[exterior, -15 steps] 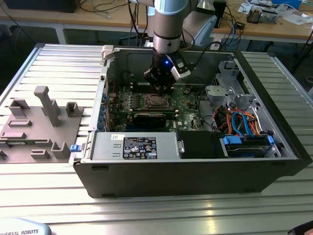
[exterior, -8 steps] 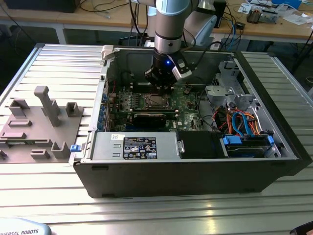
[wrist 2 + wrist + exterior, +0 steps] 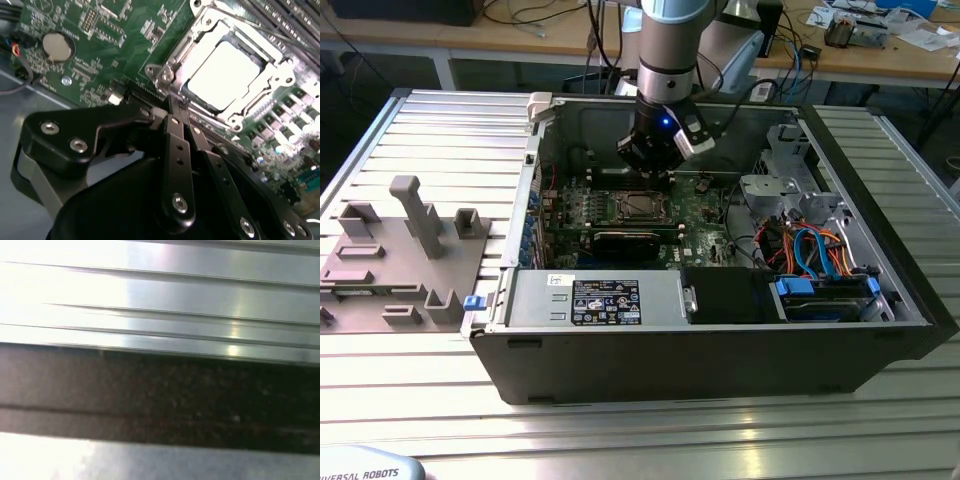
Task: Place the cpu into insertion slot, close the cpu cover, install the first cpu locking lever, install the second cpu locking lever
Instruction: 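Install the first cpu locking lever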
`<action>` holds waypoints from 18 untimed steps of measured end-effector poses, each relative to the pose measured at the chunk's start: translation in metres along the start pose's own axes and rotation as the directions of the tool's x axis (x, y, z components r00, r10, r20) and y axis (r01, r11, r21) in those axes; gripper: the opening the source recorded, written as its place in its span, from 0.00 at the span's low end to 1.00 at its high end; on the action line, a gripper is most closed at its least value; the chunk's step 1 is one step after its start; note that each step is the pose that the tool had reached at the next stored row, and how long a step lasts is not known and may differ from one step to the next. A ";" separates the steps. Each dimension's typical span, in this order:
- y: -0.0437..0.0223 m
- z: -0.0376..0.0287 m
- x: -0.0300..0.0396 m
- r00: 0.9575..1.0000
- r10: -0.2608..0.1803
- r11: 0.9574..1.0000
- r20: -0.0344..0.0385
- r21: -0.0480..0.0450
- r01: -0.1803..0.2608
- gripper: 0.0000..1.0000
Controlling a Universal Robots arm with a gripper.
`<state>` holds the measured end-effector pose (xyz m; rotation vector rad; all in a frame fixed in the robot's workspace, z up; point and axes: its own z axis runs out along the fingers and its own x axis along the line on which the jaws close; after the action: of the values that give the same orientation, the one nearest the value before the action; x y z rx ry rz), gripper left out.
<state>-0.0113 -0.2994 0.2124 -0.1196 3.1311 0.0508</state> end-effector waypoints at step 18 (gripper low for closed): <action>-0.0422 -0.0015 0.0032 1.000 0.000 1.000 0.000 0.000 0.000 0.11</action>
<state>-0.0113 -0.3417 0.2125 -0.1196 3.1311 0.0508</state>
